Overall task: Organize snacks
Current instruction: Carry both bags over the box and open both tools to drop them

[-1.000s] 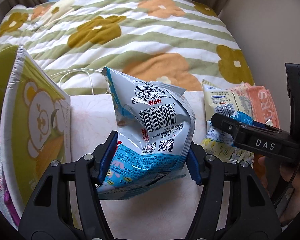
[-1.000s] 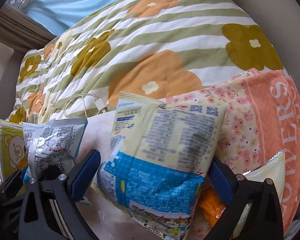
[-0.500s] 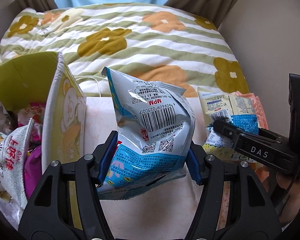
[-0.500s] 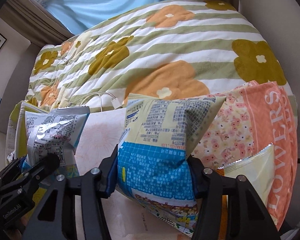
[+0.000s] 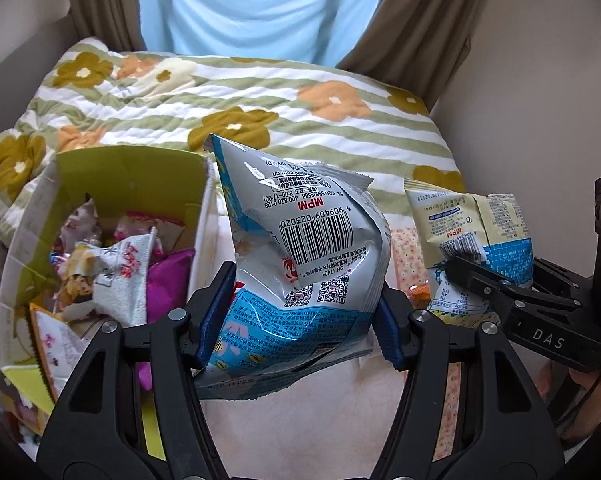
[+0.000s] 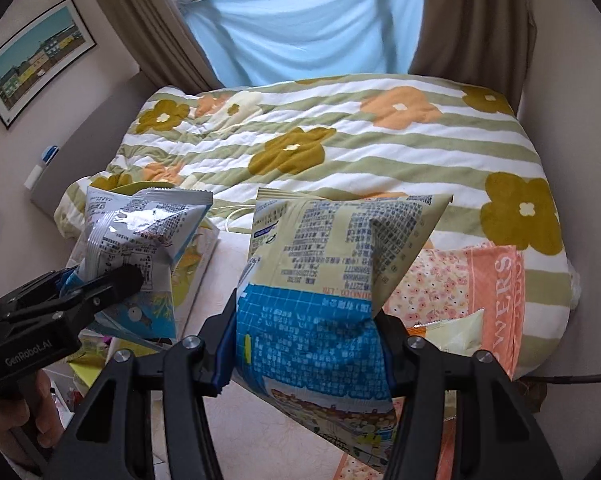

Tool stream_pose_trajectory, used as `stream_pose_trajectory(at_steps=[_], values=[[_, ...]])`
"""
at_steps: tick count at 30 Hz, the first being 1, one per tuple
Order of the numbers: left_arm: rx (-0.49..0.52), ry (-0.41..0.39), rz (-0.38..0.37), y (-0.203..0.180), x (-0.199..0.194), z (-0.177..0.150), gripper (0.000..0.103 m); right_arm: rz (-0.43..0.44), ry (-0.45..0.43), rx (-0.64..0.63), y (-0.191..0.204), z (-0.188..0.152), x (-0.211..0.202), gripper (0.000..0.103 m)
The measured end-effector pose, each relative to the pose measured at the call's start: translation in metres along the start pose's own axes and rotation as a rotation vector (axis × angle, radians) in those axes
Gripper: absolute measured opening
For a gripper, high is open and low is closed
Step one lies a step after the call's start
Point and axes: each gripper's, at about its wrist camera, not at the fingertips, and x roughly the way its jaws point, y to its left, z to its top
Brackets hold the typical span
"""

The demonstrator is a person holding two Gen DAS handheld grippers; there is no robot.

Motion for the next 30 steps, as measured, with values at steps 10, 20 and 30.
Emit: stream_pose_trajectory(at_steps=[10, 20, 30], values=[[-0.045, -0.074, 0.09, 0.07, -0.056, 0.008, 0.059, 0.106, -0.037, -0.137, 0.087, 0.023, -0.006, 0.051], [-0.039, -0.036, 0.082, 0.173, -0.042, 0.036, 0.059, 0.128, -0.058, -0.102, 0.173, 0.05, 0.039, 0.051], [0.039, 0.091, -0.019, 0.241, 0.007, 0.054, 0.061, 0.067, -0.029, 0.001, 0.219, 0.06, 0.088, 0.051]])
